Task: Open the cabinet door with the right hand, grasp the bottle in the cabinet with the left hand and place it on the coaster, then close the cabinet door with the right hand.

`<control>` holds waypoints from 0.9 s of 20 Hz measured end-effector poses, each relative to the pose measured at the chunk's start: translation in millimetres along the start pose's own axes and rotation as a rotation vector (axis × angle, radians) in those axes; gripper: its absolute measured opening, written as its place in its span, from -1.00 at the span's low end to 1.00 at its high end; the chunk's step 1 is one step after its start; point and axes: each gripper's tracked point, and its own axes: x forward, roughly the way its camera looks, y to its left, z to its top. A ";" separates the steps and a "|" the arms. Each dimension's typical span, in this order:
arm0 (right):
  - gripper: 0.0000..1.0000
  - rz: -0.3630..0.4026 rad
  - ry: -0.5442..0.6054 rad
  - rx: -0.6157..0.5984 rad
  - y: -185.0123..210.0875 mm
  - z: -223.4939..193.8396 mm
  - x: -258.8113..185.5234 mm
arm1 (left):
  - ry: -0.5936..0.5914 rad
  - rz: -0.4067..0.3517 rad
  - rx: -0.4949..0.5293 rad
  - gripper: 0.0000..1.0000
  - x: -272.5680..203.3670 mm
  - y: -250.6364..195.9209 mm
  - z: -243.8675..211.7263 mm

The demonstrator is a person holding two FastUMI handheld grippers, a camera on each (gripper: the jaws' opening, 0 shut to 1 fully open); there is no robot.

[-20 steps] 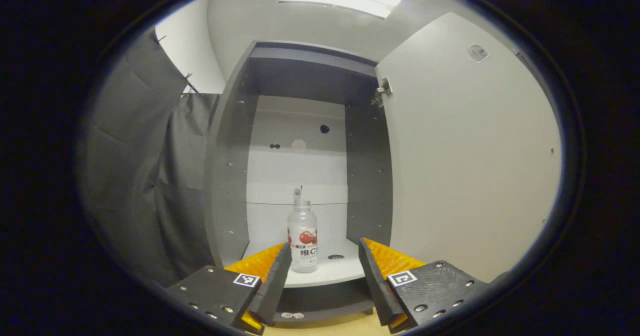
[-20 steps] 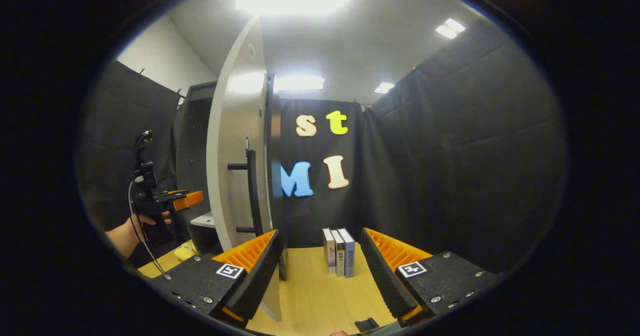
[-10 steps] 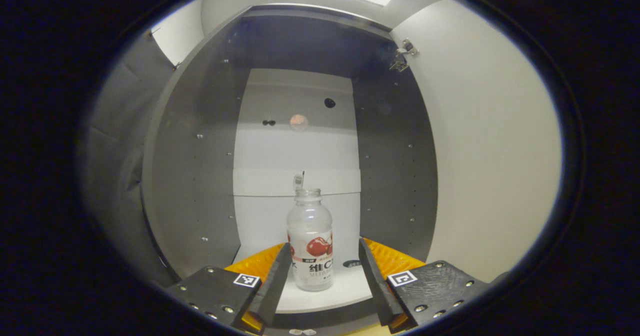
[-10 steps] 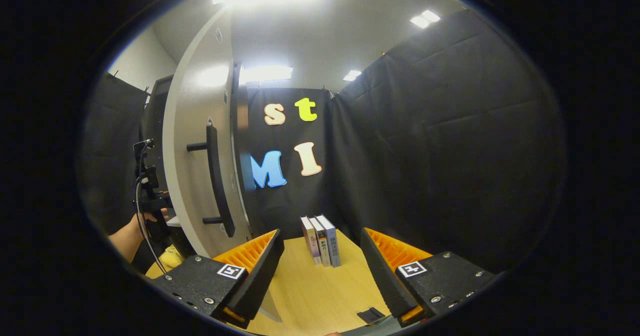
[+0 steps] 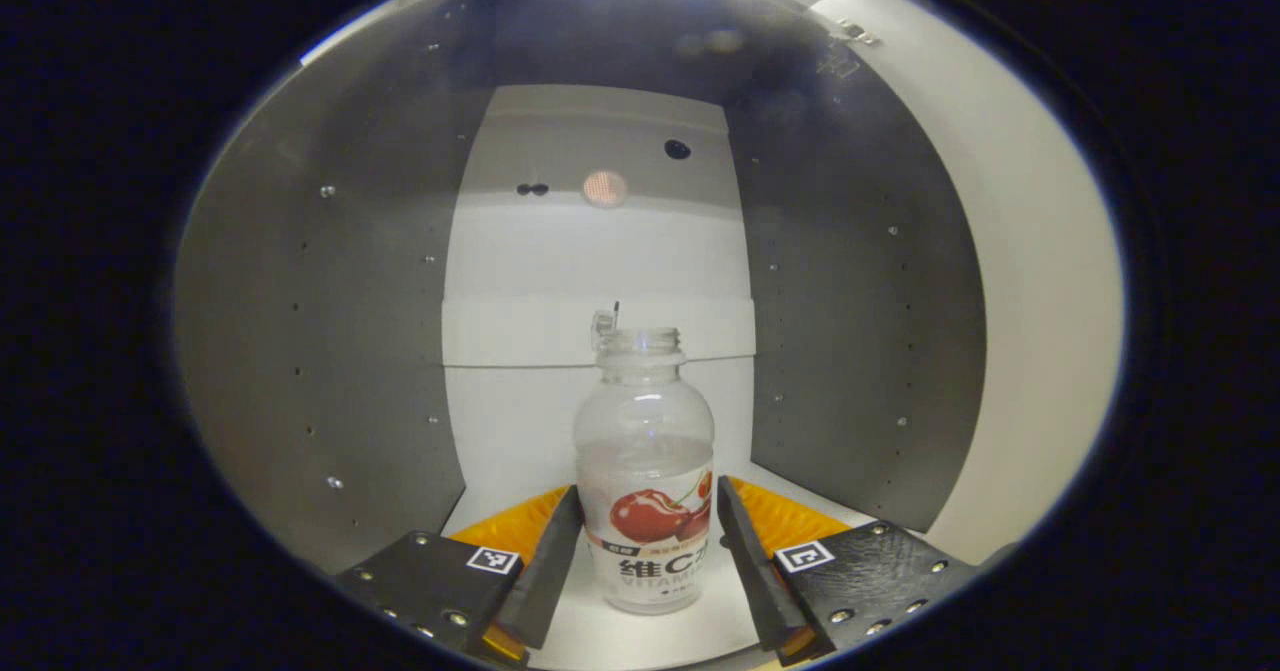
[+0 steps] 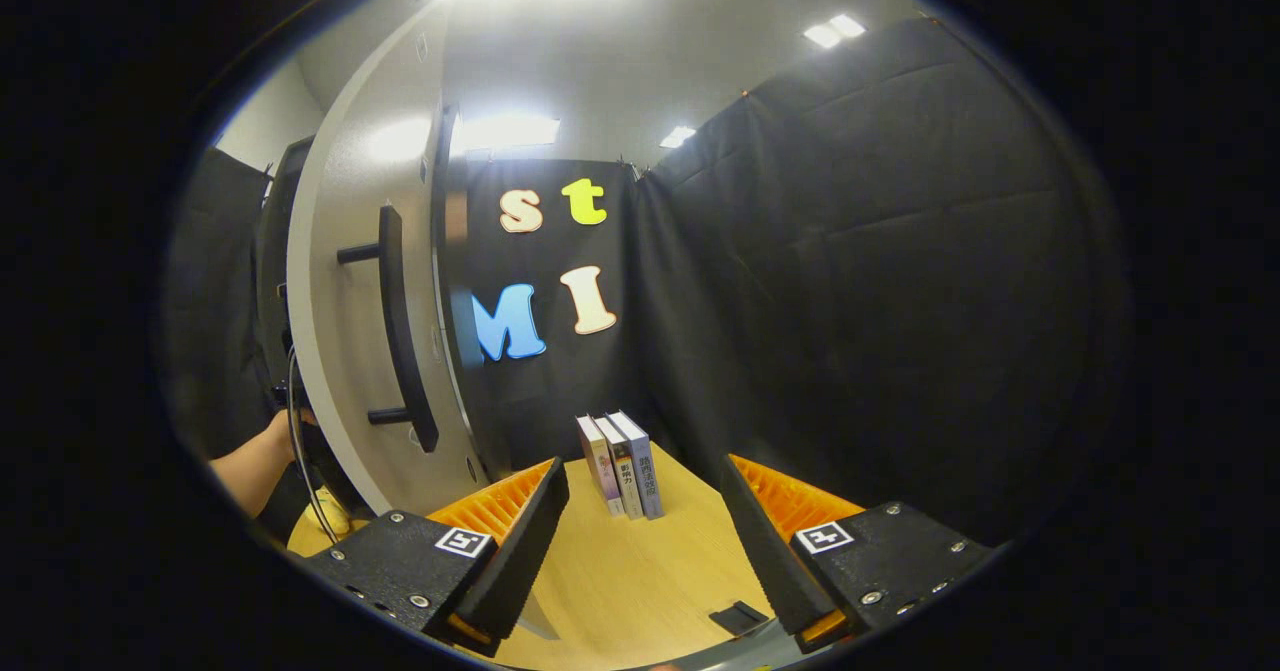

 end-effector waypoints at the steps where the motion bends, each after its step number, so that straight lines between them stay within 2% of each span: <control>1: 0.89 0.001 0.005 0.001 0.2 -1.2 0.0 | 0.001 0.009 0.008 0.65 2.8 1.4 -1.1; 2: 0.89 0.003 0.010 0.002 0.3 -1.6 0.2 | 0.000 0.021 0.012 0.43 6.1 4.5 -1.4; 3: 0.89 0.009 0.012 0.002 0.9 -1.8 -0.1 | 0.005 0.020 0.013 0.42 7.0 2.2 -1.5; 4: 0.89 0.016 0.005 0.001 1.0 -1.0 1.5 | 0.013 0.013 0.014 0.29 6.0 1.2 -2.6; 5: 0.89 0.026 -0.003 -0.002 1.8 0.0 2.8 | 0.017 0.020 0.019 0.55 3.2 2.0 -1.3; 6: 0.89 0.035 0.001 -0.004 1.8 -0.5 2.6 | 0.018 0.035 0.015 0.42 -0.1 3.1 2.2; 8: 0.89 0.051 0.006 0.000 3.0 1.3 4.1 | -0.005 0.048 -0.023 0.42 -16.7 -2.9 15.9; 13: 0.89 0.097 -0.010 0.004 1.7 9.6 8.4 | -0.055 0.089 -0.024 0.43 -82.7 -8.9 39.3; 17: 0.89 0.150 -0.008 0.007 -14.3 11.7 -3.4 | -0.083 0.116 -0.035 0.42 -131.7 -5.7 48.3; 18: 0.88 0.159 -0.006 0.007 -16.5 11.6 -5.5 | -0.090 0.124 -0.027 0.55 -144.9 -9.1 49.1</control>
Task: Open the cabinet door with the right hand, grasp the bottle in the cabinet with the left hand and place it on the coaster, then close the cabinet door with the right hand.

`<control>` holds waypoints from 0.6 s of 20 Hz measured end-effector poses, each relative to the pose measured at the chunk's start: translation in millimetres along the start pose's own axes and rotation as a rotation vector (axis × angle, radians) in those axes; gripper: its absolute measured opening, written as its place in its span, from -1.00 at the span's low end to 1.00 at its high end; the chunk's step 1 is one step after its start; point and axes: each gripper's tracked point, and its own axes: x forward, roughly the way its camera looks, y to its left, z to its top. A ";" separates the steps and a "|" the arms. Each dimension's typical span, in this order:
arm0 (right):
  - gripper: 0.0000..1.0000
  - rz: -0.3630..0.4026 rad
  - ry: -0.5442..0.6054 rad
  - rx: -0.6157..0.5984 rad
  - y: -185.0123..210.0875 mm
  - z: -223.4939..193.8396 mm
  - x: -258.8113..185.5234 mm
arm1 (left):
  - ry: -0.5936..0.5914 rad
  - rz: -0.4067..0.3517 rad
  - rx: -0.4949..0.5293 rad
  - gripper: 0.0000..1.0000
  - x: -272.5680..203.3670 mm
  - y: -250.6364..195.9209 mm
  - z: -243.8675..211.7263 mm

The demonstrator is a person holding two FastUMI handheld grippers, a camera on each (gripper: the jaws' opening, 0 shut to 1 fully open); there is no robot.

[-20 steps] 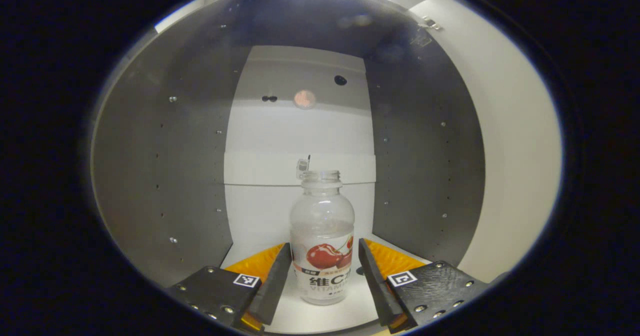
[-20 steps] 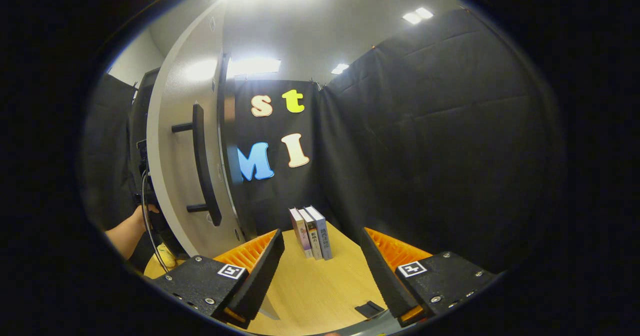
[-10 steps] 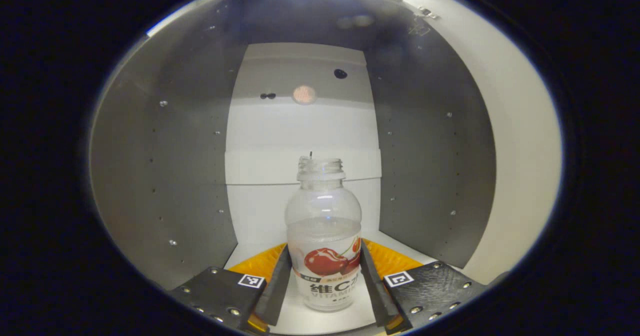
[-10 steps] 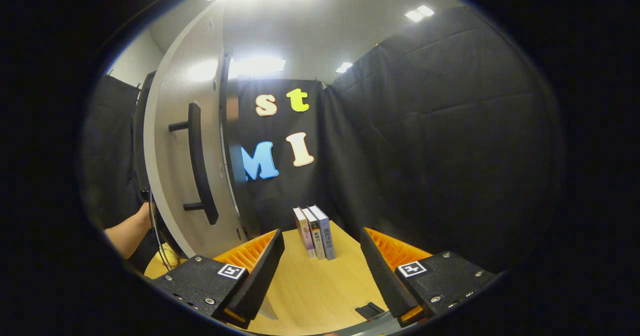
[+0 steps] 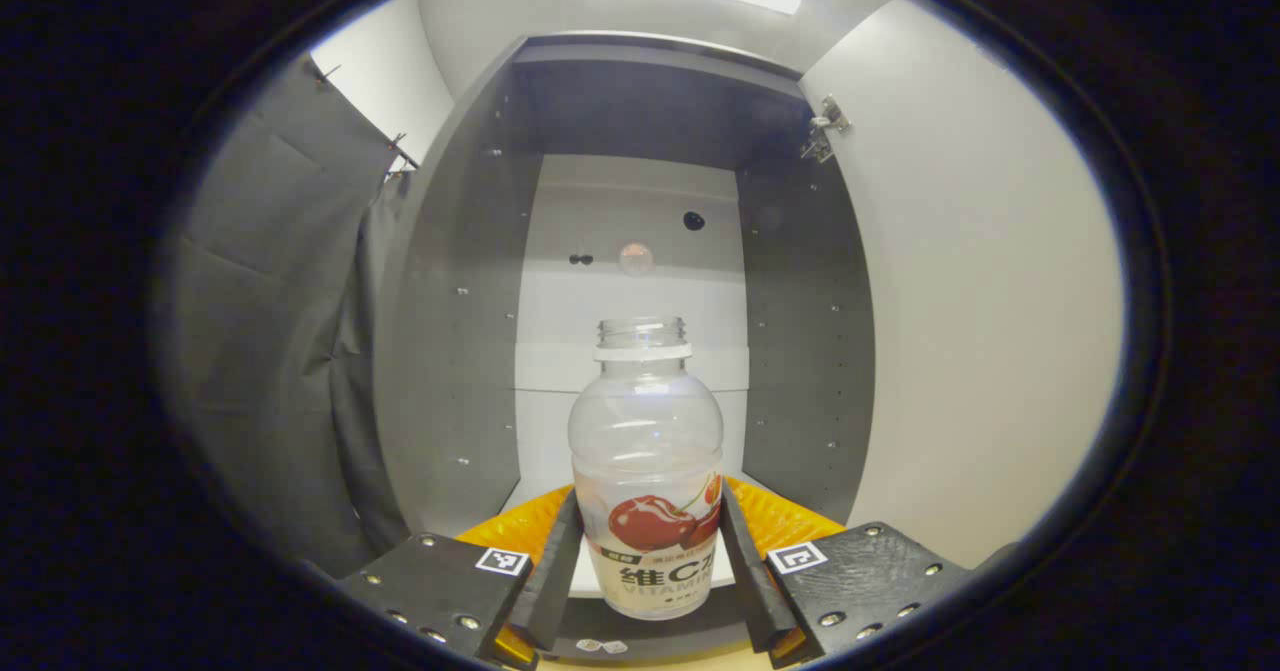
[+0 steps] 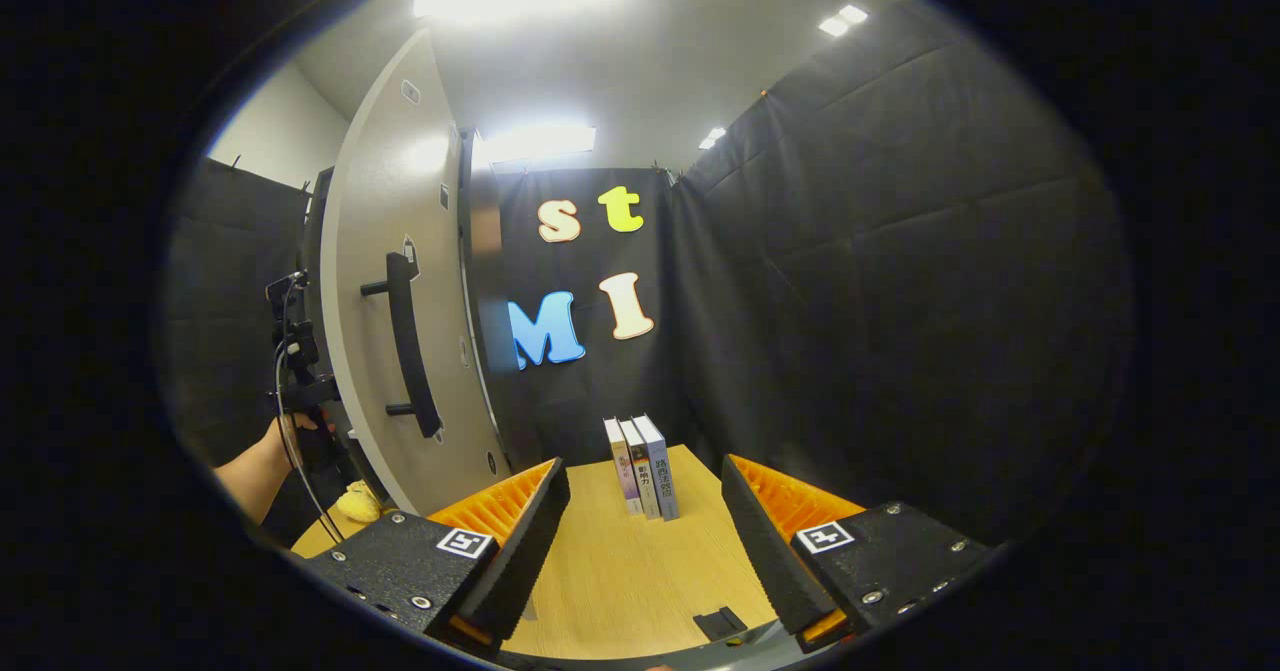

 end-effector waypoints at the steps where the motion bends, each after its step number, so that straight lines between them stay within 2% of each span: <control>1: 0.88 0.011 0.003 0.003 -1.1 -0.4 -4.3 | -0.002 0.009 0.008 0.55 -12.4 1.2 1.1; 2: 0.89 0.023 0.001 0.008 -1.0 -0.1 -6.1 | -0.001 0.014 0.012 0.42 -24.2 4.0 0.4; 4: 0.89 0.046 0.002 0.007 -1.1 -0.8 -7.5 | 0.000 0.029 0.018 0.42 -46.7 9.5 -0.4; 5: 0.89 0.055 0.002 0.004 -1.6 -1.5 -8.1 | -0.003 0.040 0.020 0.55 -58.1 12.4 -0.4; 6: 0.89 0.066 0.003 0.003 -0.6 -2.4 -8.1 | -0.013 0.048 0.021 0.55 -71.4 15.4 -2.5; 7: 0.89 0.078 0.004 0.004 0.2 -3.5 -10.1 | -0.025 0.054 0.025 0.42 -83.8 18.1 -2.3; 12: 0.89 0.122 0.014 -0.008 7.9 -10.4 -11.5 | -0.036 0.070 0.040 0.42 -136.3 27.0 -15.4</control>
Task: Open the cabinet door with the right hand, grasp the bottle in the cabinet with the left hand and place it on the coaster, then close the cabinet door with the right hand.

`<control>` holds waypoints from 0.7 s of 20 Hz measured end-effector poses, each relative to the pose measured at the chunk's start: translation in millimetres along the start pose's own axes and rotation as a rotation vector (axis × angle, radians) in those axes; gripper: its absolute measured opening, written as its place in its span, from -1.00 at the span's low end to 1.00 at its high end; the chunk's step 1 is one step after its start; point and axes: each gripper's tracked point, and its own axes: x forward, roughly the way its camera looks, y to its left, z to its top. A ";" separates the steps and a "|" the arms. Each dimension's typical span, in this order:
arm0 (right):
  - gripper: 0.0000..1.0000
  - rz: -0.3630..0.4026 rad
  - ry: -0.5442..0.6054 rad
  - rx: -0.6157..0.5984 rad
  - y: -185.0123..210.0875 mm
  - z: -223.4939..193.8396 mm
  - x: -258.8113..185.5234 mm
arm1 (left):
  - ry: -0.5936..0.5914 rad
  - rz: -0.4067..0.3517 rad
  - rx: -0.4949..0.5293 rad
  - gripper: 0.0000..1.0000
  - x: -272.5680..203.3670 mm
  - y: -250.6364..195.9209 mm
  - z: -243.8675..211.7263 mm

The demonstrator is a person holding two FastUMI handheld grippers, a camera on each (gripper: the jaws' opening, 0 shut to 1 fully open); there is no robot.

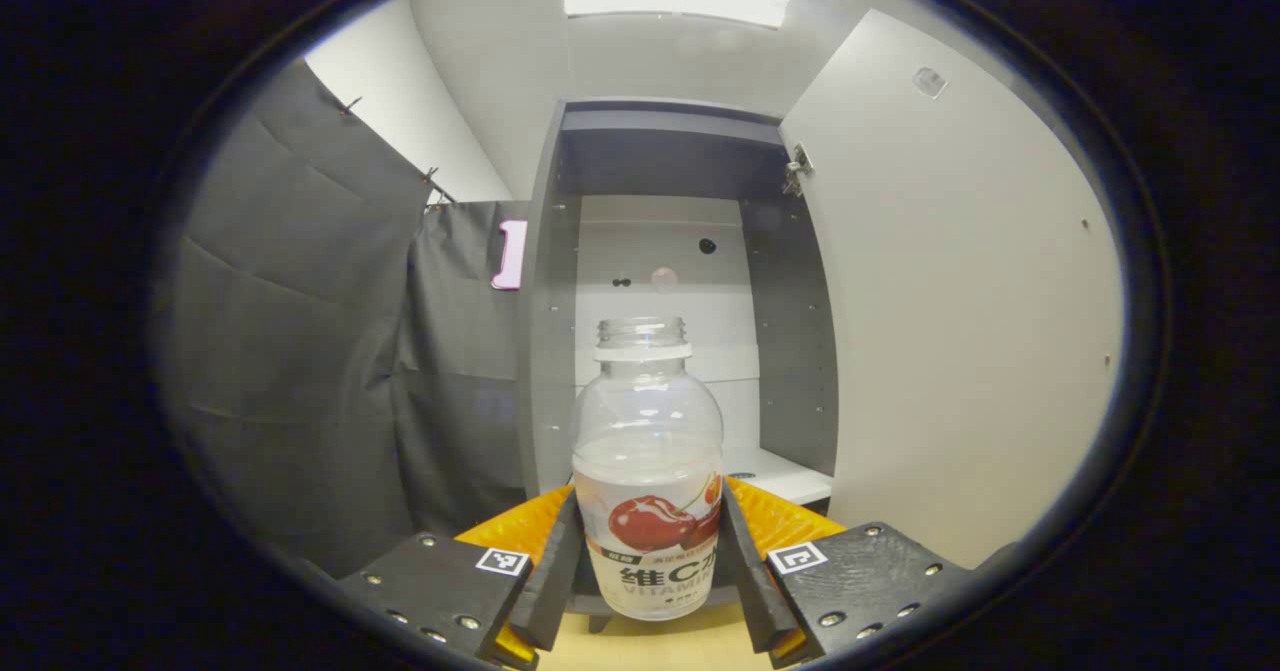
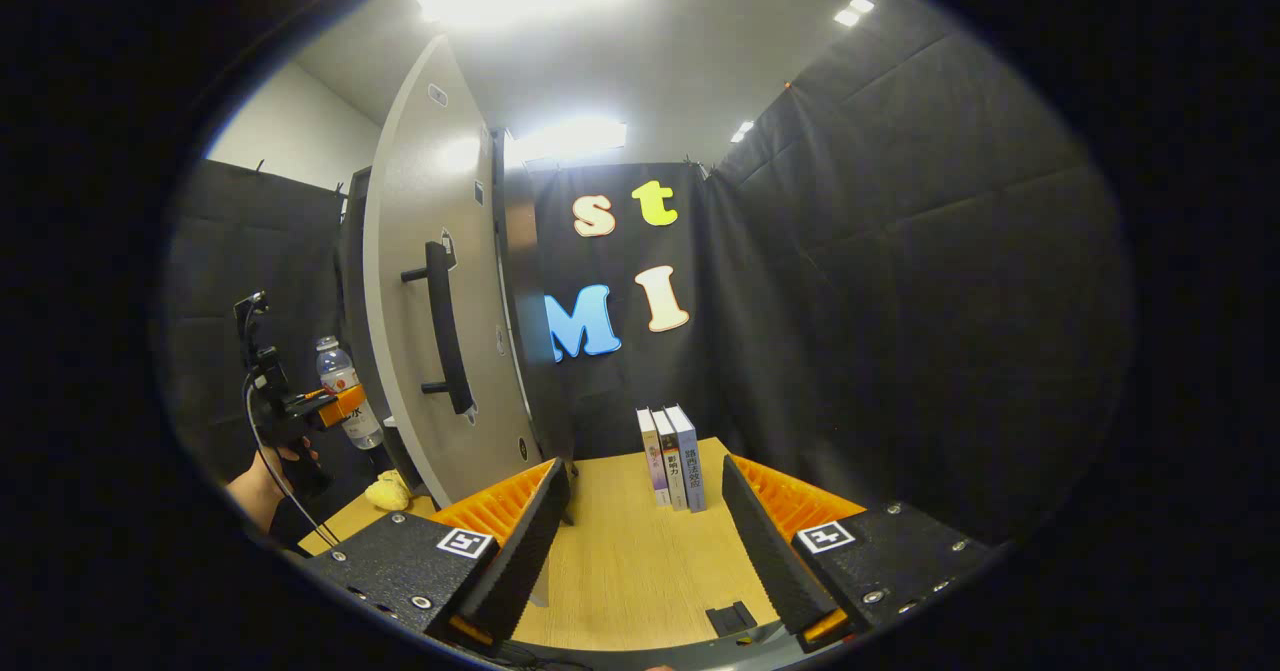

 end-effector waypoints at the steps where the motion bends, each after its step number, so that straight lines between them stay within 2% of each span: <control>1: 0.89 0.009 0.001 -0.007 1.6 -1.8 0.0 | 0.006 0.001 -0.001 0.42 -11.2 2.3 -5.5; 7: 0.89 0.038 0.017 -0.010 9.9 -12.1 5.6 | 0.025 0.006 0.005 0.42 -69.6 5.9 -37.1; 14: 0.89 0.055 0.037 0.006 21.1 -21.7 14.0 | 0.090 0.000 -0.014 0.43 -125.1 6.1 -104.2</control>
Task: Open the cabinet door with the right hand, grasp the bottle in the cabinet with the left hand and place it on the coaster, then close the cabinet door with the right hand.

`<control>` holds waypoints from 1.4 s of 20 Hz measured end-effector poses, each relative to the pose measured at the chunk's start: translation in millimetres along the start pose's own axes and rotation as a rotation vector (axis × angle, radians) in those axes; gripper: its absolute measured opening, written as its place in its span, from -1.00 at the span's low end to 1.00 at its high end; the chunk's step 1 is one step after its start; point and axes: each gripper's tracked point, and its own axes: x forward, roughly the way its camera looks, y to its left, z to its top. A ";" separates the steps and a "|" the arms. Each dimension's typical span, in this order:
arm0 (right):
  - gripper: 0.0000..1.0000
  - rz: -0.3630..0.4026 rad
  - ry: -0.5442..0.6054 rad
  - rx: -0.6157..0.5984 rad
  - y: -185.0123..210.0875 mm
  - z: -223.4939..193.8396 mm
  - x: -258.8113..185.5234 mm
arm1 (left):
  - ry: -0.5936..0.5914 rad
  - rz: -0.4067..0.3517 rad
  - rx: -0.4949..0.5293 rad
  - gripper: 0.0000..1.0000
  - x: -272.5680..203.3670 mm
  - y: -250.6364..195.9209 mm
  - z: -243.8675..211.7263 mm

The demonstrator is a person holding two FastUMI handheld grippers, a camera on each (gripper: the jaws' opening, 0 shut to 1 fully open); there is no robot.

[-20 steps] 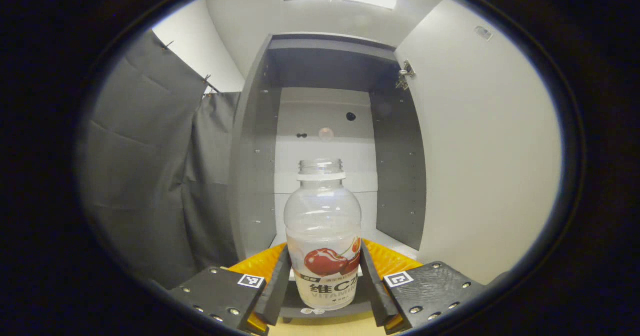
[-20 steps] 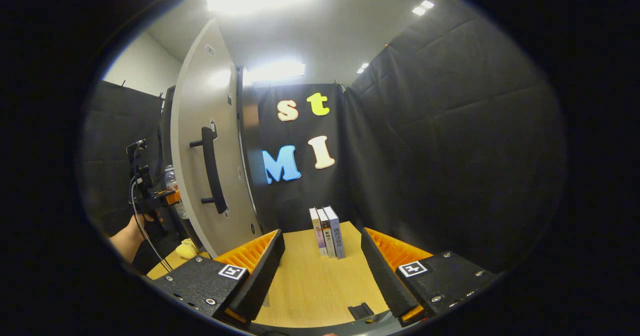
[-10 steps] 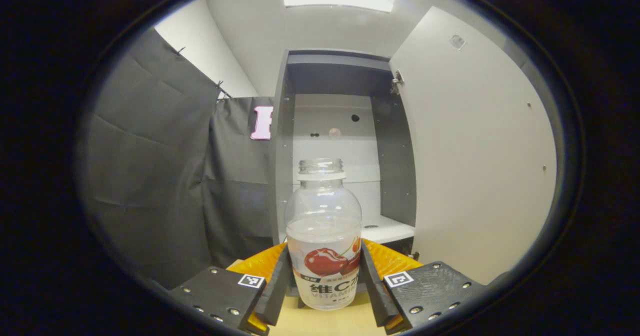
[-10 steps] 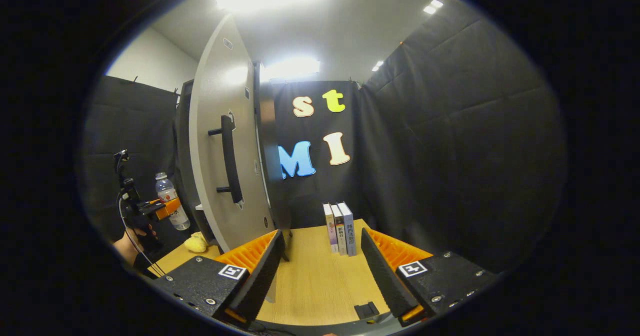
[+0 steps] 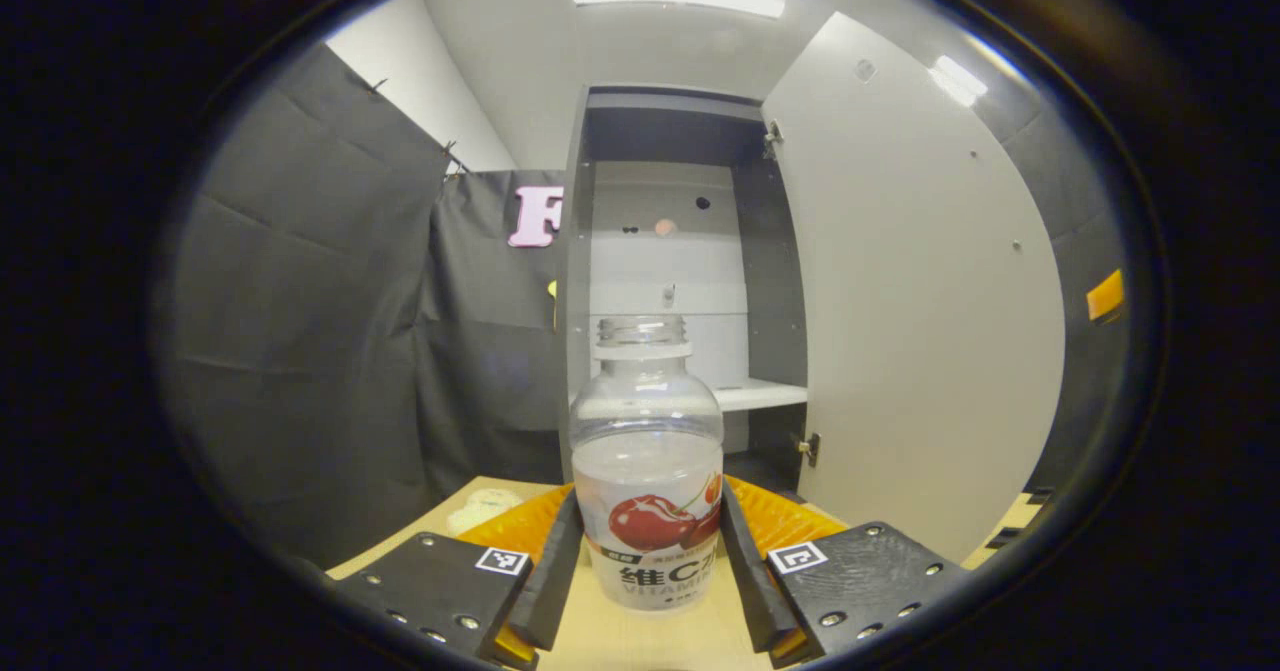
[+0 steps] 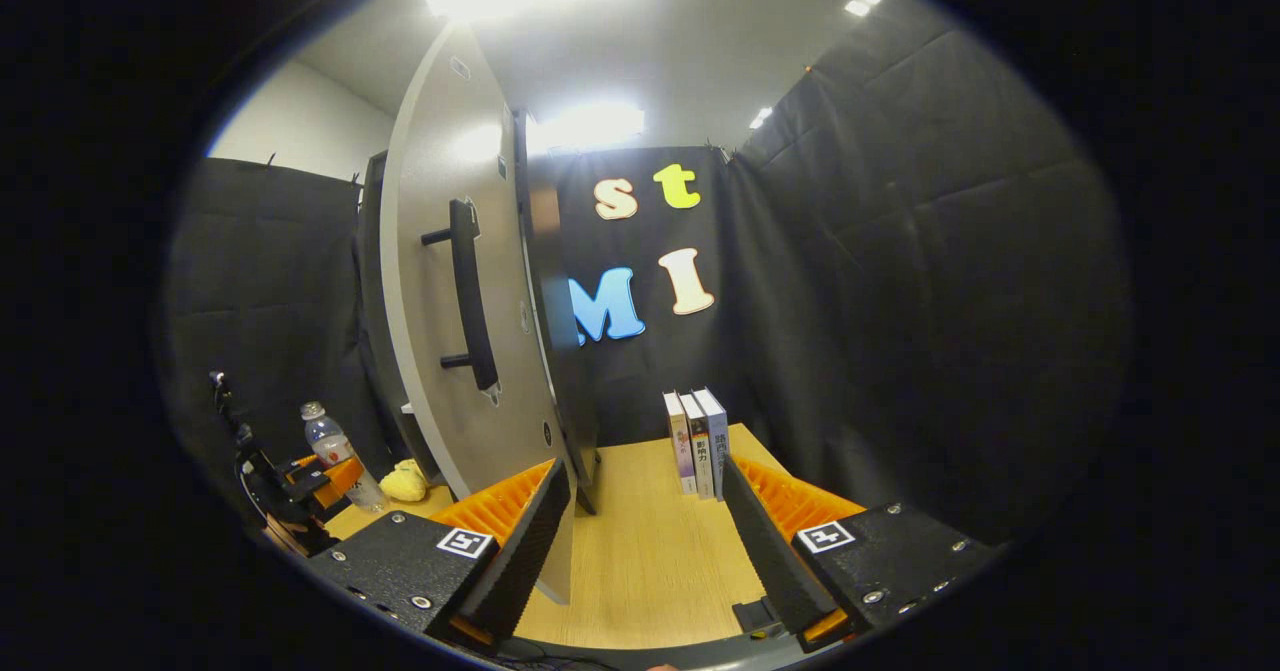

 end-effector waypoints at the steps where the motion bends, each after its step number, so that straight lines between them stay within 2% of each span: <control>1: 0.89 -0.001 -0.003 0.000 1.2 0.5 0.0 | 0.006 0.002 -0.001 0.42 -3.2 1.0 -6.5; 2: 0.82 -0.001 -0.006 -0.001 2.8 1.4 -0.4 | 0.013 0.000 -0.002 0.42 -9.8 0.8 -17.3; 3: 0.82 0.000 -0.009 -0.003 3.8 0.7 0.1 | 0.020 -0.001 -0.003 0.36 -16.2 2.0 -26.8; 4: 0.89 -0.003 -0.011 -0.009 4.8 -0.6 0.5 | 0.024 -0.003 -0.004 0.43 -23.5 2.4 -36.1; 5: 0.82 -0.010 -0.016 -0.015 3.9 -1.9 0.8 | 0.038 -0.006 -0.004 0.42 -28.5 2.0 -48.8; 6: 0.89 -0.017 -0.018 -0.015 3.3 -3.5 1.7 | 0.054 -0.006 -0.005 0.42 -32.2 2.3 -60.3; 16: 0.89 -0.013 0.052 -0.026 13.1 -29.9 6.3 | 0.174 0.018 -0.047 0.43 -58.7 2.8 -163.1; 24: 0.89 -0.013 0.091 -0.007 14.5 -43.7 11.3 | 0.201 0.050 -0.061 0.44 -63.7 -1.5 -202.5; 28: 0.89 -0.001 0.094 -0.017 19.8 -43.7 13.5 | 0.198 0.038 -0.010 0.45 -66.0 -9.7 -209.1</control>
